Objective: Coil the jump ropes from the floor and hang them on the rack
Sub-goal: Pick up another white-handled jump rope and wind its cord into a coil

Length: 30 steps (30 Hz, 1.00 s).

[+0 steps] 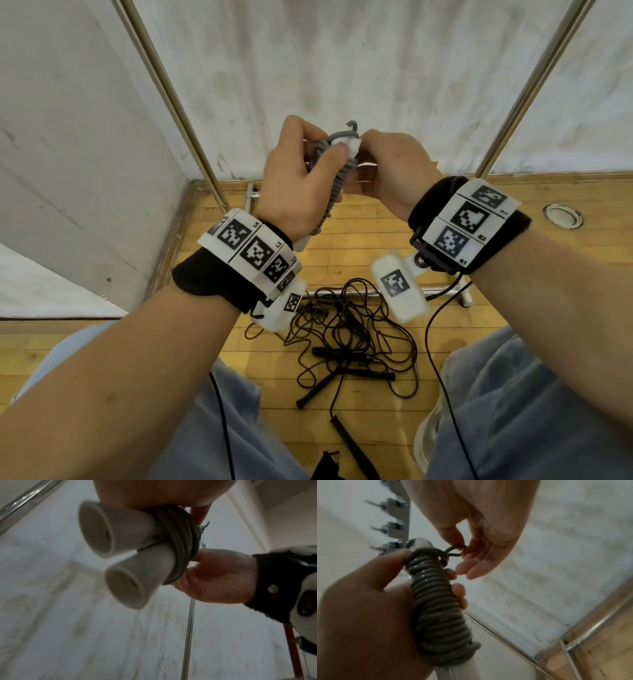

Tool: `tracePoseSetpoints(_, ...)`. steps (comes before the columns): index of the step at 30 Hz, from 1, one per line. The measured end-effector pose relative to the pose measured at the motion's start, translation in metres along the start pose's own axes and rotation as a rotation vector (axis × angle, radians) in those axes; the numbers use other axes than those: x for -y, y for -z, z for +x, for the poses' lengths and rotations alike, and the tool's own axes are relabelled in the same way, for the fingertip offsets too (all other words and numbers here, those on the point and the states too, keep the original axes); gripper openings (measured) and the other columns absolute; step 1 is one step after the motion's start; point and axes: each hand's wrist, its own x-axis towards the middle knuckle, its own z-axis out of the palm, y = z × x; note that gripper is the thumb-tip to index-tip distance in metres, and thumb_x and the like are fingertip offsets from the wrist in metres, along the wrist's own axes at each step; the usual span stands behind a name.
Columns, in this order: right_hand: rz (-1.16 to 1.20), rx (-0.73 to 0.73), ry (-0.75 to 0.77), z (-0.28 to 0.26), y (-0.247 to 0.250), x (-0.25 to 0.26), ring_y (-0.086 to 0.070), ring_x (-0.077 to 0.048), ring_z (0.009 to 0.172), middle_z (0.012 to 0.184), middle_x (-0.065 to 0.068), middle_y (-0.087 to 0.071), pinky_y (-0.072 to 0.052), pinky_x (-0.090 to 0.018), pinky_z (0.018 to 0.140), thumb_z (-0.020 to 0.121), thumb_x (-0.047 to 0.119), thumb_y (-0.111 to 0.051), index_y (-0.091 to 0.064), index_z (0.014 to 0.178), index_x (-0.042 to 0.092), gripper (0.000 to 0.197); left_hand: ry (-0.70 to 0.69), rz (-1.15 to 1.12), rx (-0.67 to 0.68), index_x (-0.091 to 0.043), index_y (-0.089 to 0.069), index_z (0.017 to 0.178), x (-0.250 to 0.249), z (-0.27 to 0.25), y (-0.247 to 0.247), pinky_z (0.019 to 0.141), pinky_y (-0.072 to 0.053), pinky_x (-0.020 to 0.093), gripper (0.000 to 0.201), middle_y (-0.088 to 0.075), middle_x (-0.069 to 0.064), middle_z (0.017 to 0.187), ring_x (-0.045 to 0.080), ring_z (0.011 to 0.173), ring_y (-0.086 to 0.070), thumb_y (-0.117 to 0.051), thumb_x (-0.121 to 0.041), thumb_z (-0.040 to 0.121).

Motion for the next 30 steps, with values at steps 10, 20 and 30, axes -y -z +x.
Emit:
tracePoseSetpoints(10, 0.025, -0.119, 0.022, -0.001, -0.001, -0.007, -0.060, -0.020, 0.056, 0.067, -0.012, -0.061, -0.057, -0.033, 0.066, 0.088, 0.003, -0.056, -0.063, 0.078, -0.002, 0.013, 0.041, 0.293, 0.077, -0.020, -0.048, 0.104, 0.024, 0.012, 0.000, 0.061, -0.042, 0.011, 0.016, -0.056, -0.013, 0.081, -0.008, 0.067, -0.053, -0.040, -0.034, 0.102)
tracePoseSetpoints(20, 0.002, -0.092, 0.088, -0.002, -0.002, -0.006, -0.056, -0.018, 0.048, 0.056, -0.006, -0.059, -0.052, -0.029, 0.056, 0.095, 0.017, -0.053, -0.063, 0.073, 0.001, 0.029, 0.087, 0.116, -0.065, -0.021, -0.050, 0.076, 0.007, 0.000, -0.010, 0.052, -0.051, 0.036, 0.022, -0.052, -0.012, 0.057, 0.011, 0.052, -0.051, -0.066, -0.033, 0.082)
tracePoseSetpoints(30, -0.204, -0.163, 0.074, 0.017, 0.011, -0.013, -0.042, -0.013, 0.039, 0.046, 0.002, -0.049, -0.041, -0.025, 0.046, 0.093, 0.018, -0.053, -0.059, 0.056, 0.010, 0.039, 0.195, -0.003, 0.020, -0.008, -0.063, 0.080, 0.001, -0.005, -0.010, 0.042, -0.043, 0.024, 0.021, -0.064, 0.002, 0.059, 0.017, 0.042, -0.055, -0.064, -0.028, 0.082)
